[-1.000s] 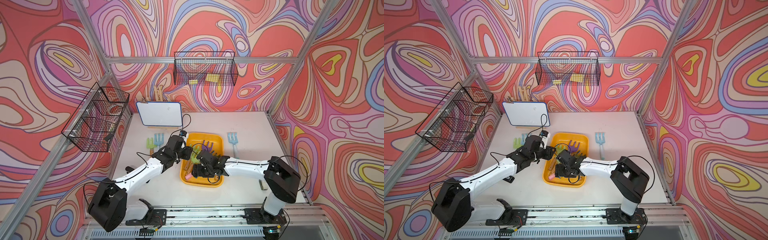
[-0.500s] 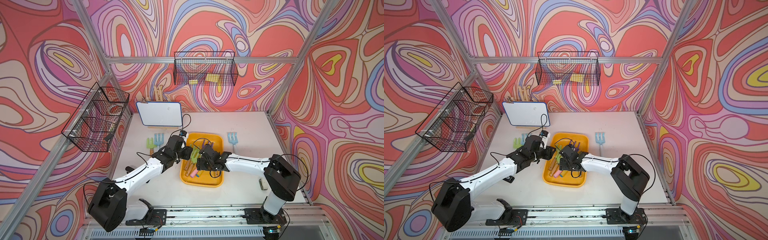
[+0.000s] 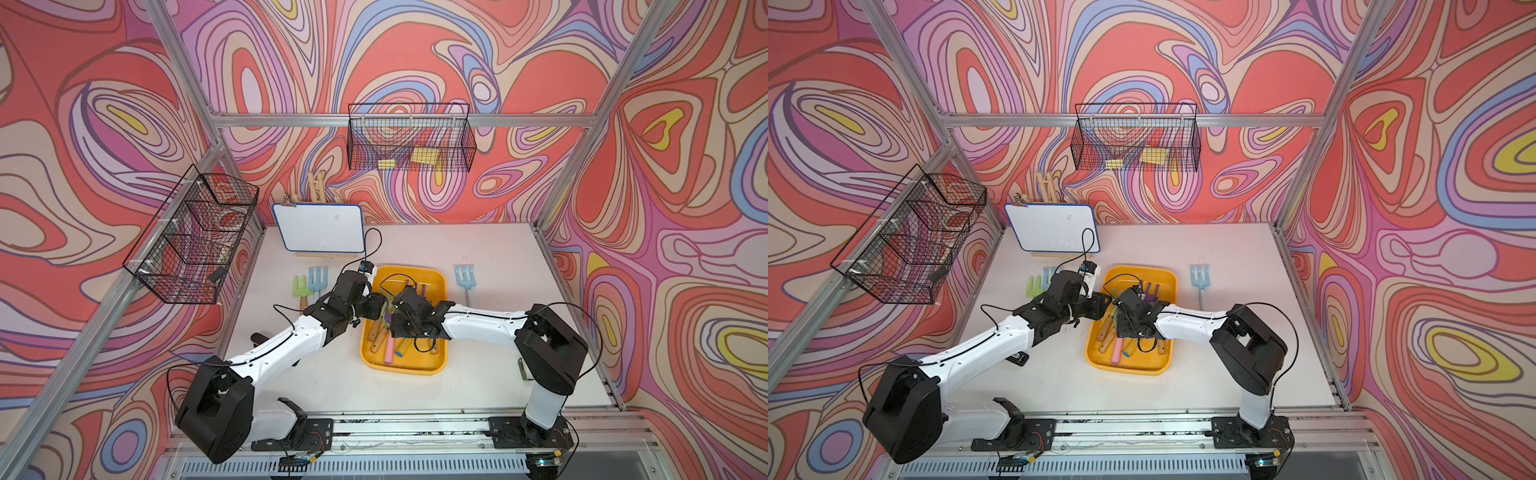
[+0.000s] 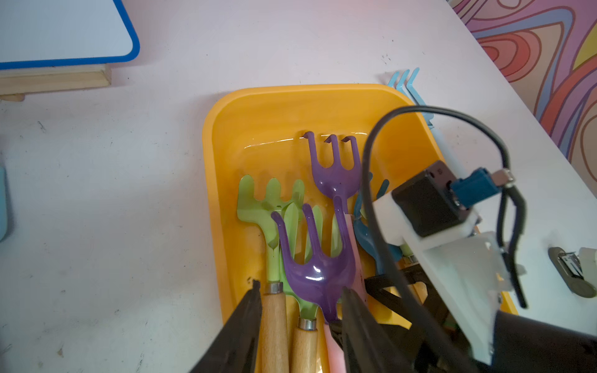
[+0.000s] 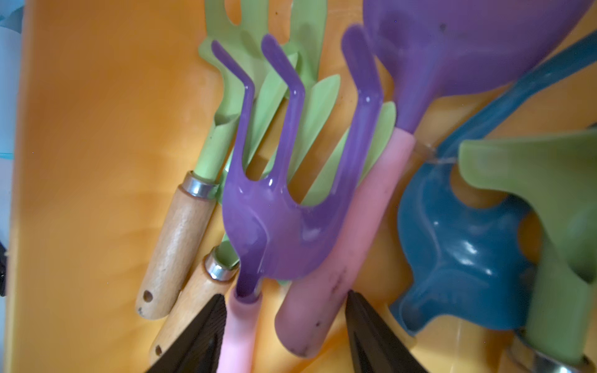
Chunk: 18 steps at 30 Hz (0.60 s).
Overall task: Take the hand rake out of the storage box
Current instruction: Adjust the rake in the storage box.
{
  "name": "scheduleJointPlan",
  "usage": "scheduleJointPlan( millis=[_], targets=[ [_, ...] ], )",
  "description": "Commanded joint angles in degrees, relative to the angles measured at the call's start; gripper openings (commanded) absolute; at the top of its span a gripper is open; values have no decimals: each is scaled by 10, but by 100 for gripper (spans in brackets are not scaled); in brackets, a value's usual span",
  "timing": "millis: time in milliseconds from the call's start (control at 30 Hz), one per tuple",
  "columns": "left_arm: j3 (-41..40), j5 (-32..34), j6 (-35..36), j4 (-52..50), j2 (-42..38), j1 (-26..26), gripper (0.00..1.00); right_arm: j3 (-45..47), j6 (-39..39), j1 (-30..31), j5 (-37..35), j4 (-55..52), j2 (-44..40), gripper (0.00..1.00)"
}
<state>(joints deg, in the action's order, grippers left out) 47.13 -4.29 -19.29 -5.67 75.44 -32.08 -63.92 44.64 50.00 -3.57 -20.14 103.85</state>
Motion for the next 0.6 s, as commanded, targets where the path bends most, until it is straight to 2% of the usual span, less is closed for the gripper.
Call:
scheduleJointPlan(
  millis=[0,133,233,567],
  targets=[
    [1,4,9,-12,-3,-2,45,-7,2,5,8,2,15,63],
    [1,12,9,-16,-6,-2,45,-29,-2,17,-4,-8,28,58],
    [1,15,10,-17,-5,-2,45,-53,-6,28,-14,-26,40,48],
    [1,16,10,-17,-8,-1,45,-57,1,35,-26,-34,44,47]
  ],
)
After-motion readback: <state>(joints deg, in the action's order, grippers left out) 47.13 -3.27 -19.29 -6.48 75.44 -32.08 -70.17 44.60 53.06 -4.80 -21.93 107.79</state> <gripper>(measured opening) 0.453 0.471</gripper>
